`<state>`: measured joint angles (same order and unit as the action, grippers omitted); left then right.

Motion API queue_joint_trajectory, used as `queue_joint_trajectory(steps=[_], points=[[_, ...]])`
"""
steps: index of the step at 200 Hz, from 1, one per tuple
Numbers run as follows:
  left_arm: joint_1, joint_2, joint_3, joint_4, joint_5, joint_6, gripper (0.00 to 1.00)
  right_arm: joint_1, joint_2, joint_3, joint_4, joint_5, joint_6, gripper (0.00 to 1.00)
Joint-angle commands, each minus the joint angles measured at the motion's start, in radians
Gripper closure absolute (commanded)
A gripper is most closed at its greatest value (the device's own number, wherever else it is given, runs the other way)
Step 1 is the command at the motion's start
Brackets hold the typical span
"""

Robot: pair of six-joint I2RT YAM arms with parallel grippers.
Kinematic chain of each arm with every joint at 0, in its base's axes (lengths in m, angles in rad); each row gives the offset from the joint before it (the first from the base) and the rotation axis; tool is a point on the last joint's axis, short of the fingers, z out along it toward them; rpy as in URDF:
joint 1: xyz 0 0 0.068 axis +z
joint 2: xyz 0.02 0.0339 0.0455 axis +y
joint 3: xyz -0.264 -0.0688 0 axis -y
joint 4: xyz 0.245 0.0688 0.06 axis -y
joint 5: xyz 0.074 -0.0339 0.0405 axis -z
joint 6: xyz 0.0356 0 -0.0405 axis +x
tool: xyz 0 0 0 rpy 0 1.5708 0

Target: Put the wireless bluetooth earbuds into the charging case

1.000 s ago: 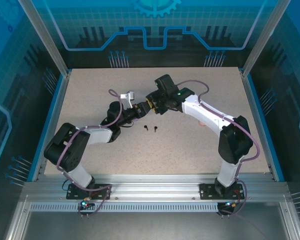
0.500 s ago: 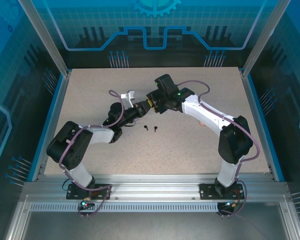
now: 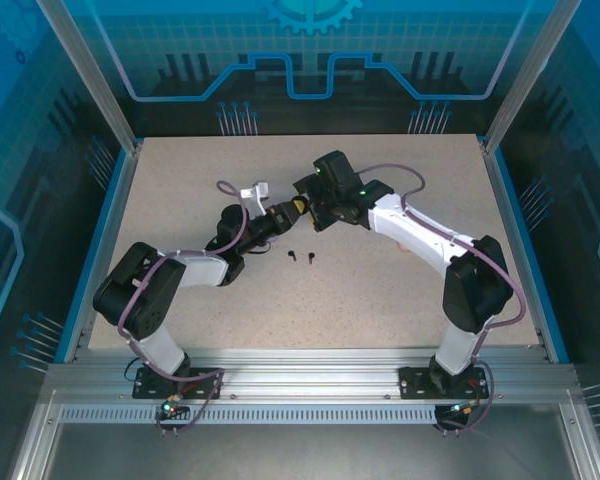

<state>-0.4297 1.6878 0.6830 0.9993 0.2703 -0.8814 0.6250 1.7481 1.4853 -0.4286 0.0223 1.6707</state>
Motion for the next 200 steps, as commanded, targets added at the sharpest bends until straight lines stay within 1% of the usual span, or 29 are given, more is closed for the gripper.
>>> queue_joint_trajectory(steps=[1,19,35,65,86,93,111,128,153,200], points=[[0.012,-0.043,0.042,-0.055,0.075,0.011,1.0,-0.047,-0.094,-0.027,-0.024,0.033,-0.089,0.24],[0.029,-0.061,0.068,-0.099,0.175,0.036,1.0,-0.088,-0.16,-0.085,-0.02,0.029,-0.171,0.23],[0.05,-0.072,0.1,-0.137,0.279,0.059,1.0,-0.132,-0.221,-0.153,0.019,-0.013,-0.267,0.22],[0.084,-0.089,0.18,-0.242,0.464,0.109,1.0,-0.213,-0.31,-0.222,0.028,-0.111,-0.549,0.23],[0.097,-0.102,0.238,-0.325,0.558,0.148,1.0,-0.232,-0.392,-0.307,0.11,-0.183,-0.771,0.24],[0.097,-0.105,0.261,-0.352,0.584,0.159,1.0,-0.234,-0.425,-0.347,0.161,-0.22,-0.843,0.24],[0.098,-0.11,0.308,-0.416,0.642,0.191,1.0,-0.242,-0.499,-0.434,0.246,-0.3,-0.952,0.25],[0.097,-0.113,0.344,-0.46,0.68,0.211,1.0,-0.248,-0.537,-0.484,0.294,-0.367,-0.995,0.26],[0.097,-0.118,0.374,-0.504,0.696,0.235,1.0,-0.242,-0.549,-0.505,0.356,-0.448,-1.008,0.26],[0.097,-0.12,0.385,-0.516,0.702,0.234,1.0,-0.212,-0.483,-0.458,0.39,-0.462,-1.008,0.29]])
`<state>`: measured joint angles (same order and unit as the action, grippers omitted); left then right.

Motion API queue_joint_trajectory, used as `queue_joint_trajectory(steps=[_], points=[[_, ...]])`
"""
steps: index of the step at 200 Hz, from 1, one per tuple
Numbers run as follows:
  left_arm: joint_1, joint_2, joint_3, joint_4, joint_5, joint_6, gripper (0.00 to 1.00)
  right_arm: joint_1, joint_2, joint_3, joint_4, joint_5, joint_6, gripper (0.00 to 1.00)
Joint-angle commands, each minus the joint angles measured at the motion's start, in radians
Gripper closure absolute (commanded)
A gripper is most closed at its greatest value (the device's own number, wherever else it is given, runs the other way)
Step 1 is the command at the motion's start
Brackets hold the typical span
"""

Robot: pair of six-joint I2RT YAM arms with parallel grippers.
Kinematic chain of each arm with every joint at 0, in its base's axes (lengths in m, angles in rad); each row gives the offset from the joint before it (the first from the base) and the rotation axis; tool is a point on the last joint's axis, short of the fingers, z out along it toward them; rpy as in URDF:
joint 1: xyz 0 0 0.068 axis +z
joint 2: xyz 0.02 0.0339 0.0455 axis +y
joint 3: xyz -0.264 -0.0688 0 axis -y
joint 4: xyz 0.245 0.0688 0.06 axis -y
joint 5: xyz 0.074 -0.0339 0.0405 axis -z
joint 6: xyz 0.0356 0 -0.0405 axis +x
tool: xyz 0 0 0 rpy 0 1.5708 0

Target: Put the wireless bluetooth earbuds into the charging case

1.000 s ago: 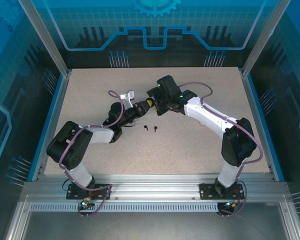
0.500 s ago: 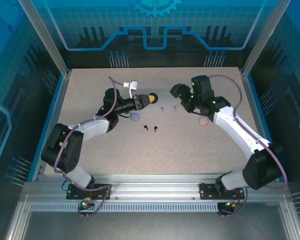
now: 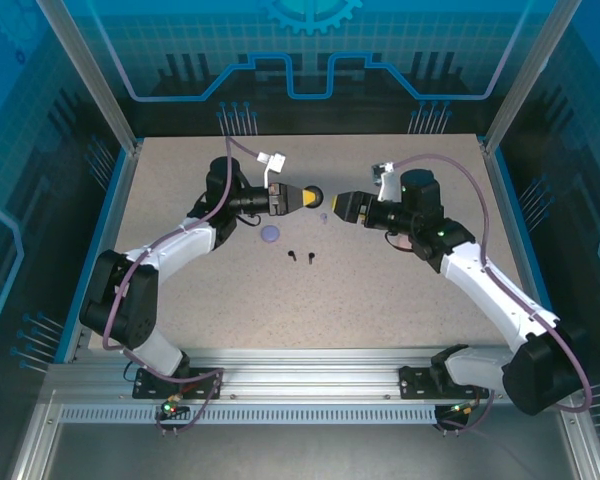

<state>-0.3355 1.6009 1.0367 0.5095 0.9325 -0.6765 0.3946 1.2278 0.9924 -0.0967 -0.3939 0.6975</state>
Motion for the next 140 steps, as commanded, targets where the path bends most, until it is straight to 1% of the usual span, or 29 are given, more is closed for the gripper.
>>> queue_joint_trajectory(steps=[1,61,86,140], points=[[0.003,-0.033,0.032,-0.025,0.04,0.029,1.0,0.019,0.04,0.037,0.058,-0.046,-0.035,0.29],[0.003,-0.029,0.045,-0.031,0.042,0.03,1.0,0.055,0.119,0.104,0.066,-0.041,-0.039,0.32],[0.001,-0.029,0.046,-0.022,0.047,0.025,1.0,0.056,0.145,0.108,0.055,-0.019,-0.038,0.35],[0.001,-0.054,0.046,0.0,0.069,0.002,1.0,0.002,0.173,0.039,0.074,0.02,-0.001,0.42]])
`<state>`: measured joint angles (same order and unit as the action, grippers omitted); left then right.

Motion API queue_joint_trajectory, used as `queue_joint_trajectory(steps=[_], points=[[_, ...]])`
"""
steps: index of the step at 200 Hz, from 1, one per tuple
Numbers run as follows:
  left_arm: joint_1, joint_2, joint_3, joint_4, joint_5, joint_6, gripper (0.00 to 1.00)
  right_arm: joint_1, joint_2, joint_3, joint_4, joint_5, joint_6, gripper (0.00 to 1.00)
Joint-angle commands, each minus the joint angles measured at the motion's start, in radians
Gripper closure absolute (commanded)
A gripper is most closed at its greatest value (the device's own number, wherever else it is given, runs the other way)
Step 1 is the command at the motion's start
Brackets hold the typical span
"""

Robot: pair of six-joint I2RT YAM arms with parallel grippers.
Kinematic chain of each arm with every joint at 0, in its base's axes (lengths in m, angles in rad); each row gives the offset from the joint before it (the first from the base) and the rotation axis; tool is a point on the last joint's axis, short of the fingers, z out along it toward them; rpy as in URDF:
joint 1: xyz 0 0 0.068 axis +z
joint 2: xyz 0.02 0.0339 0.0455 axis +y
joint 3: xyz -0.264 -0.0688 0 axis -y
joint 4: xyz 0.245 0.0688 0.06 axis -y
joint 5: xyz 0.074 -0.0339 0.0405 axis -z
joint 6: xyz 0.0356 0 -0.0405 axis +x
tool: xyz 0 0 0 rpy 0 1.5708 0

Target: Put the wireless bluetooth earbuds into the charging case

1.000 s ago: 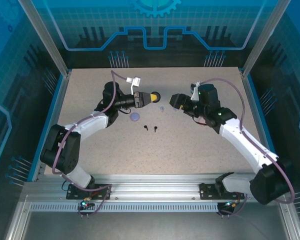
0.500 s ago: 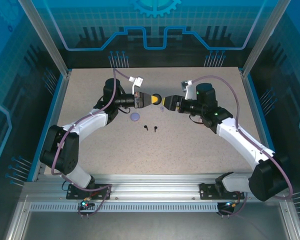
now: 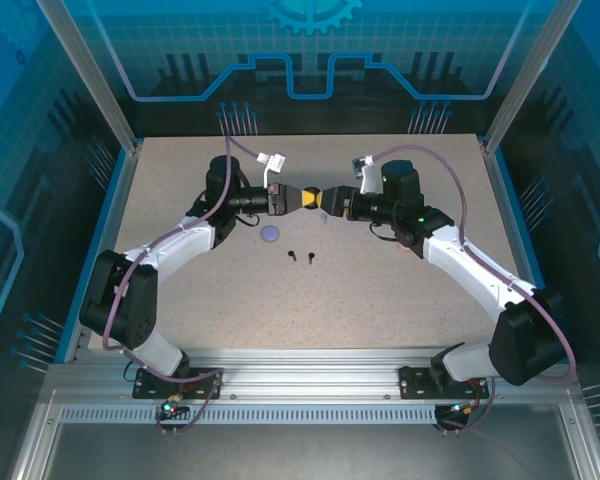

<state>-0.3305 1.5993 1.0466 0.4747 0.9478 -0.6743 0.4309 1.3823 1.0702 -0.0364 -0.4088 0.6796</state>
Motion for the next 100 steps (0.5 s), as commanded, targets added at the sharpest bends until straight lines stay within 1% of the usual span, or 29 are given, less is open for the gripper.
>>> queue_joint_trajectory(steps=[1,50,100], points=[[-0.005,-0.053,0.036,0.035,0.055,-0.001,1.0,-0.036,0.018,-0.04,0.014,0.035,0.018,0.42],[-0.005,-0.062,0.036,0.03,0.057,0.001,1.0,-0.067,0.003,-0.068,-0.001,0.036,0.032,0.44],[-0.005,-0.052,0.038,0.024,0.051,0.005,1.0,-0.065,-0.1,-0.071,-0.043,0.013,0.031,0.44]])
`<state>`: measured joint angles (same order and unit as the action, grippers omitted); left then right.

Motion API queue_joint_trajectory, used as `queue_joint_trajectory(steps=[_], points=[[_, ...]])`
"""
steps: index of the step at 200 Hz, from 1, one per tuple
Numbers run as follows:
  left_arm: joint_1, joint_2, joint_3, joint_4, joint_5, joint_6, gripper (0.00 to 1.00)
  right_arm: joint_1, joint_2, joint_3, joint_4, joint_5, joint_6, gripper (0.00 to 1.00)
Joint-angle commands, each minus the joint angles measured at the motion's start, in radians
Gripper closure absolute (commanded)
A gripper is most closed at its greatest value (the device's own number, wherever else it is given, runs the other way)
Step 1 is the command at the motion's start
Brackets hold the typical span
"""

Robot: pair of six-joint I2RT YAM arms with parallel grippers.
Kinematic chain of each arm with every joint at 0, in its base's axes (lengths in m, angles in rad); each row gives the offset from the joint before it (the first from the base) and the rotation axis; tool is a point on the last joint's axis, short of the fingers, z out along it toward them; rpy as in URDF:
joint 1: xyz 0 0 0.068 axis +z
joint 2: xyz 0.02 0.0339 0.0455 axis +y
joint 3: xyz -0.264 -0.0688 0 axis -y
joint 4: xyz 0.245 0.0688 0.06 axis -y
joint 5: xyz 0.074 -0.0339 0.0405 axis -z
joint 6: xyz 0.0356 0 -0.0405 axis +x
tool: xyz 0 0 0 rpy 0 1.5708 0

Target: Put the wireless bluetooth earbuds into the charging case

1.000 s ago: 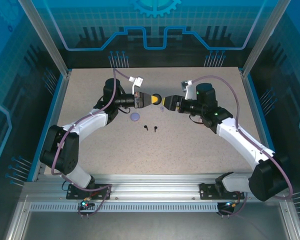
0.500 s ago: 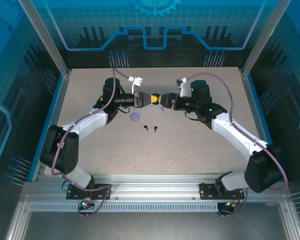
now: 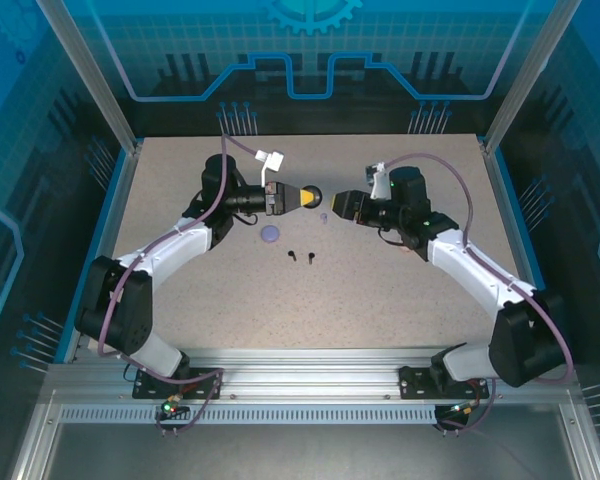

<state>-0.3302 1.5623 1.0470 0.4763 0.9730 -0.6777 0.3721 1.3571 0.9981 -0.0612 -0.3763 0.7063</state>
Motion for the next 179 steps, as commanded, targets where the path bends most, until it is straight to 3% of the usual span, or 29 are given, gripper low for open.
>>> queue_joint_trajectory(steps=[1,16,38,63,113,148,179], points=[[-0.006,-0.014,0.037,0.022,0.026,0.009,1.0,-0.005,-0.077,0.002,-0.019,-0.019,0.006,0.44],[-0.005,-0.013,0.036,0.021,0.026,0.009,1.0,0.0,-0.1,0.008,-0.026,-0.007,0.039,0.42],[-0.009,-0.017,0.037,-0.011,0.008,0.039,1.0,0.022,-0.113,0.036,-0.052,0.08,0.165,0.25],[-0.017,-0.018,0.031,-0.029,-0.021,0.065,1.0,0.064,-0.094,0.103,-0.146,0.229,0.385,0.15],[-0.036,-0.02,-0.003,0.003,-0.109,0.069,1.0,0.174,-0.007,0.181,-0.136,0.372,0.727,0.13],[-0.043,-0.019,-0.005,0.011,-0.129,0.072,1.0,0.226,0.067,0.236,-0.127,0.39,0.801,0.15],[-0.047,-0.015,-0.005,0.013,-0.134,0.075,1.0,0.249,0.101,0.262,-0.106,0.39,0.817,0.24]])
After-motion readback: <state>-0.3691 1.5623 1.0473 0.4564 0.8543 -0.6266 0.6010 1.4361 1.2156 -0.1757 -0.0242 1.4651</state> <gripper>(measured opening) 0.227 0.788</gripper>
